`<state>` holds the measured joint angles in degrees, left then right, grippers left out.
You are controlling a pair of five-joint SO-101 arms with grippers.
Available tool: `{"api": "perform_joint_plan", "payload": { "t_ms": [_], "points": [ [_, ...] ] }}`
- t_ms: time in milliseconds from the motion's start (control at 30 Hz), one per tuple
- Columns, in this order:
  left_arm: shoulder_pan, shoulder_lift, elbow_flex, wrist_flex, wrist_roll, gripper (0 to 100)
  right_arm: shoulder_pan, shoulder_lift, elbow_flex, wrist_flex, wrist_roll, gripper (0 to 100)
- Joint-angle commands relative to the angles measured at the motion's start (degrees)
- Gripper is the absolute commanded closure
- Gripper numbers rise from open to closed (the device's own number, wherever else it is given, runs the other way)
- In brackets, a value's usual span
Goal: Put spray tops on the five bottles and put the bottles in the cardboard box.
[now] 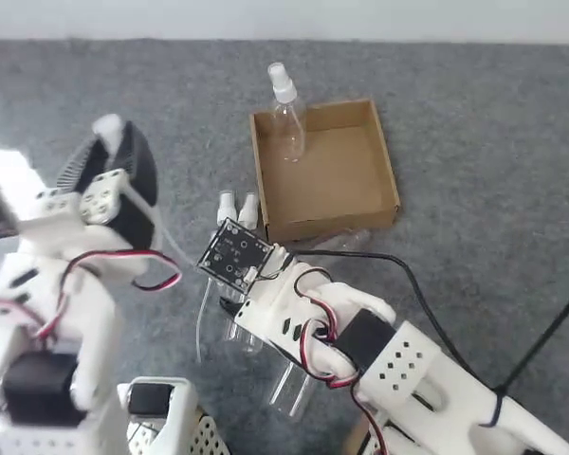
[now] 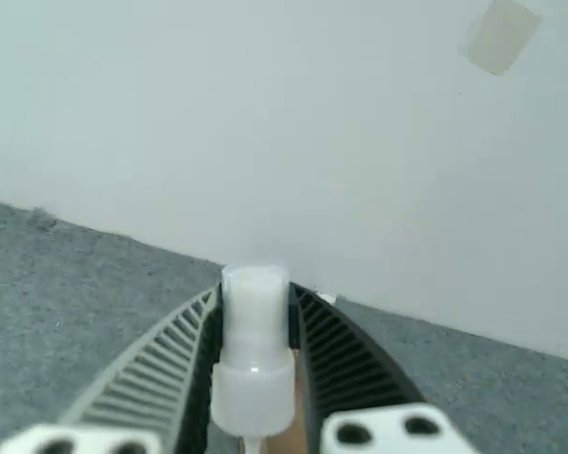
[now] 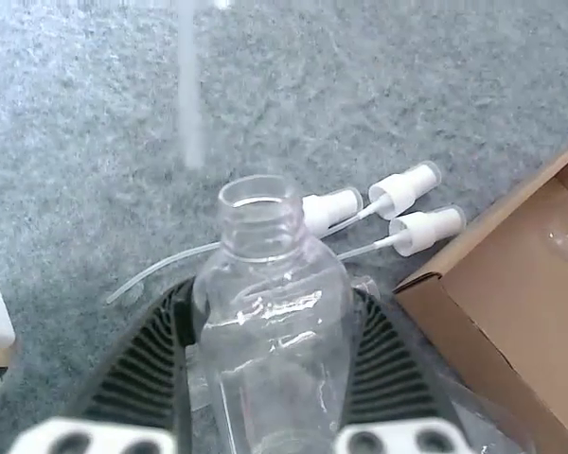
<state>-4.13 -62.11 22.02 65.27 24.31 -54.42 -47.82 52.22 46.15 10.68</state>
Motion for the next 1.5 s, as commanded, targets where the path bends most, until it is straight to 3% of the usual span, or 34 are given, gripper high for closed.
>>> {"api": "perform_joint_plan", "payload": {
  "t_ms": [0,500,700,900,1233,1467],
  "points": [
    [3.25,-0.18,4.44,-4.57,0.35,99,-0.57,-2.15,-0.44,-1.63,-0.53,99.4],
    [4.04,-0.26,8.75,-6.59,-0.09,99,-0.57,-2.68,0.79,-1.98,-0.53,99.3],
    [-1.58,-0.26,6.73,-9.58,-2.37,99,-0.57,-2.68,1.41,-2.07,-0.53,99.3],
    [-1.93,-0.18,8.75,-8.79,-2.11,99,-0.57,-2.68,1.41,-2.15,-0.44,99.3],
    [5.8,-0.18,12.26,-9.32,-2.02,99,-0.57,-2.68,1.41,-2.07,-0.53,99.3],
    [6.51,-0.26,18.42,-9.23,-2.02,99,-0.57,-2.68,1.49,-2.07,-0.18,99.2]
  ]
}}
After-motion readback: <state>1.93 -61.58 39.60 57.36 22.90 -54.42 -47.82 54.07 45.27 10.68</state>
